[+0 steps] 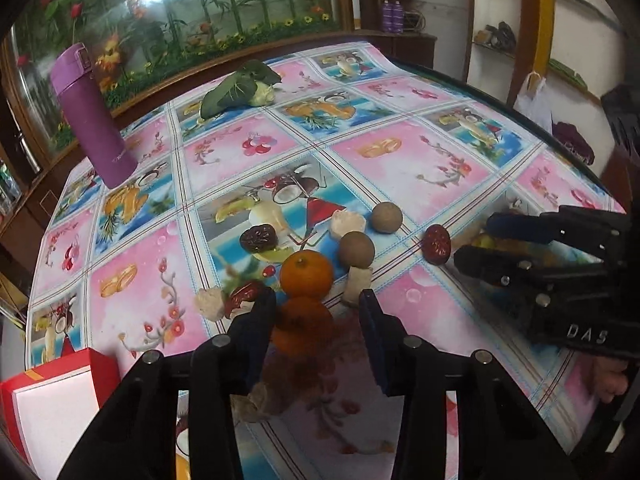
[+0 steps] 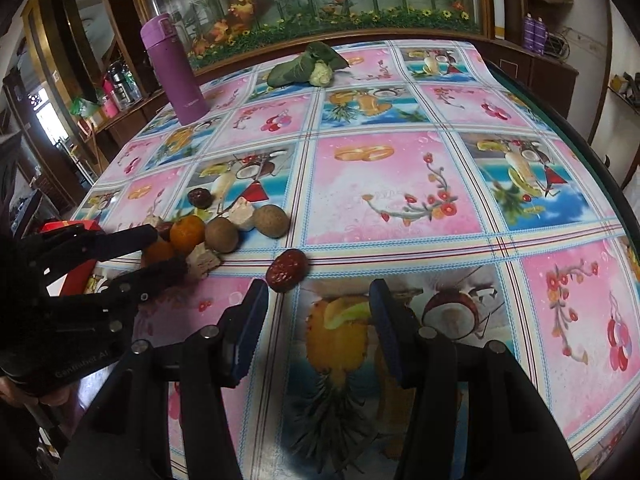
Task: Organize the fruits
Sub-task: 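Grasp a mandarin orange with the left tool while the right tool grasps a red date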
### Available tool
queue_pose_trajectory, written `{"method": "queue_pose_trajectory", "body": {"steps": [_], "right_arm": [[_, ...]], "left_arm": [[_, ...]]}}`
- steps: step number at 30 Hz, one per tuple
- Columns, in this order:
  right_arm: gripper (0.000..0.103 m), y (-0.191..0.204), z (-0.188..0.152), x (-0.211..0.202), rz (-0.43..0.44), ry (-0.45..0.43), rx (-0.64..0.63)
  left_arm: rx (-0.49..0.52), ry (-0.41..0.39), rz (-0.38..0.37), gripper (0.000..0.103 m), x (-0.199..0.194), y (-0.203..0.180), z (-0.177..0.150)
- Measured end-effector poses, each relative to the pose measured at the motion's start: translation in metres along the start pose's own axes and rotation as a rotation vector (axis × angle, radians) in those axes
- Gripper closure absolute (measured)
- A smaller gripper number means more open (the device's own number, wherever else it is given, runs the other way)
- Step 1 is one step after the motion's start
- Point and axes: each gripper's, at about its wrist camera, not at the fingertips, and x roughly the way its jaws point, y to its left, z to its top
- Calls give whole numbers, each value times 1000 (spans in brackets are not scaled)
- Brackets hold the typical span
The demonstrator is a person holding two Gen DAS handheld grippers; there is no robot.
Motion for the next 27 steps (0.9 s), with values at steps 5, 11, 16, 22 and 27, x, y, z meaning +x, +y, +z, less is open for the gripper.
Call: {"method": "queue_pose_trajectory", "body": {"steps": [5, 11, 16, 22, 27], "right_arm": [[49, 0, -1, 0, 3, 0, 5], [49, 1, -1, 4, 6, 11, 6], [49, 12, 2, 8, 8, 16, -31], [55, 21, 7, 15, 1, 23, -58], [71, 33, 11, 22, -34, 22, -98]], "left_arm": [[17, -5, -4, 63, 0, 7, -4], [-21, 5, -28, 62, -7, 21, -13], [-89, 48, -90, 62, 1, 29, -18], [-87, 48, -100, 62, 9, 20, -8], [-116, 61, -108, 69, 19, 22, -4]]}}
